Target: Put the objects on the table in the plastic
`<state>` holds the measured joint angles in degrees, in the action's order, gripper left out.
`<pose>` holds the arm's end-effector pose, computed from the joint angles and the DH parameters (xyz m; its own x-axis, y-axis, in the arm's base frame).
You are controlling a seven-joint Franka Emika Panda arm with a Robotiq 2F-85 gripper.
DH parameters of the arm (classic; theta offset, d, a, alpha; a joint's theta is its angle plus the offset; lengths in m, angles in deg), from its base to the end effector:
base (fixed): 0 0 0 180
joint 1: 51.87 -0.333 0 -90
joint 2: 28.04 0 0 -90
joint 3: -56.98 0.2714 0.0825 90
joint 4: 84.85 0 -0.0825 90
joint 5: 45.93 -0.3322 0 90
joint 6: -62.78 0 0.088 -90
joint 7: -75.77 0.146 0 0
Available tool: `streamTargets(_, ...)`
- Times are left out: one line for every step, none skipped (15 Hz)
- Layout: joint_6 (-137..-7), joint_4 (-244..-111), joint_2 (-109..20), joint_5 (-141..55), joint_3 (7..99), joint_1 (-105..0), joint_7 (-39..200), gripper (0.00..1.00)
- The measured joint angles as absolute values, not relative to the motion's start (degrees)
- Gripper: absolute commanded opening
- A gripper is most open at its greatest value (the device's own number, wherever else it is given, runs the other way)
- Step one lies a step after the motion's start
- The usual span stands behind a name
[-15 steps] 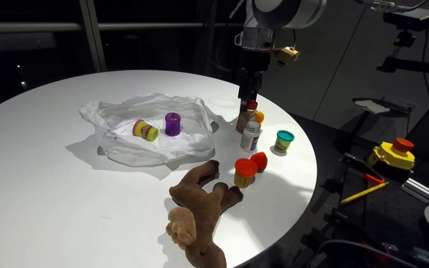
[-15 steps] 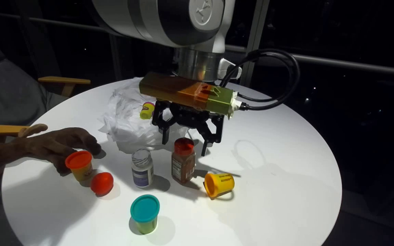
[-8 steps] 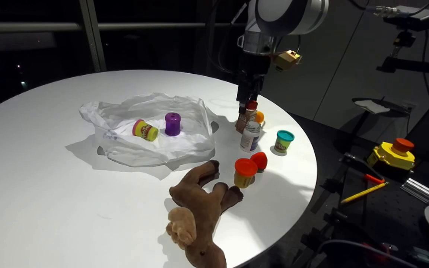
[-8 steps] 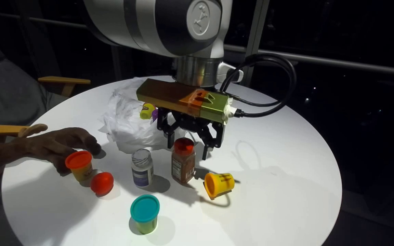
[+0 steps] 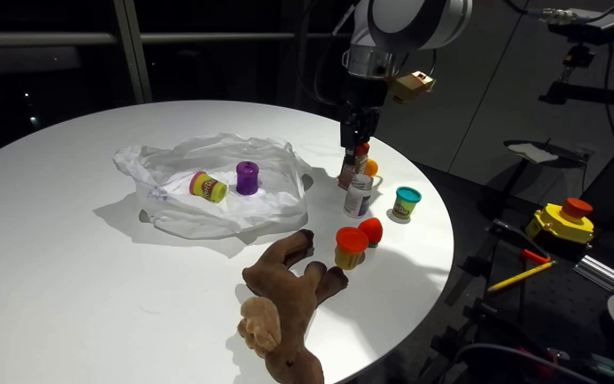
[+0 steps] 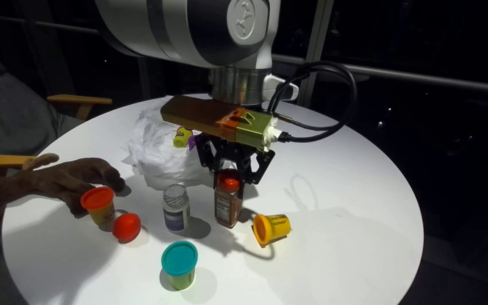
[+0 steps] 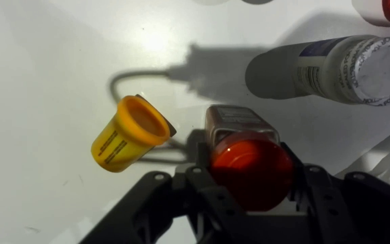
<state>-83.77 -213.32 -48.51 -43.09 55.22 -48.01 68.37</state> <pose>0.4936 -0.0498 0.1670 0.9962 0.0738 -0.0468 0.0753 -0.9967 0.0305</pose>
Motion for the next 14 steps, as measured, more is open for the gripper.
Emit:
streamTargets(-83.8,-213.3,-47.9,-42.4,55.1,-48.7,70.2,0.22)
streamTargets(-83.7,-213.3,-46.8,-41.5,55.0,-49.6,72.4,0.22)
streamTargets(-83.7,-213.3,-45.3,-40.0,54.7,-50.7,75.2,0.22)
streamTargets(-83.3,-213.2,-43.5,-38.3,54.5,-52.1,78.2,0.21)
streamTargets(-82.4,-213.1,-41.4,-36.3,54.3,-53.5,81.5,0.21)
streamTargets(-81.3,-212.9,-39.4,-34.4,54.3,-54.8,84.7,0.21)
streamTargets(-79.8,-212.6,-37.6,-33.0,54.4,-56.0,87.2,0.21)
streamTargets(-78.2,-212.1,-36.0,-32.3,54.8,-56.9,88.7,0.21)
streamTargets(-76.6,-211.5,-34.9,-32.1,55.5,-57.6,89.5,0.21)
streamTargets(-75.3,-210.8,-34.2,-32.1,56.3,-57.9,89.7,0.21)
streamTargets(-74.4,-210.1,-34.1,-32.1,57.1,-58.2,89.8,0.21)
streamTargets(-73.8,-209.4,-34.5,-32.1,57.7,-58.3,89.8,0.21)
streamTargets(-73.6,-209.0,-35.2,-32.3,58.3,-58.3,89.6,0.21)
streamTargets(-73.6,-208.5,-36.3,-32.7,58.7,-58.3,89.1,0.21)
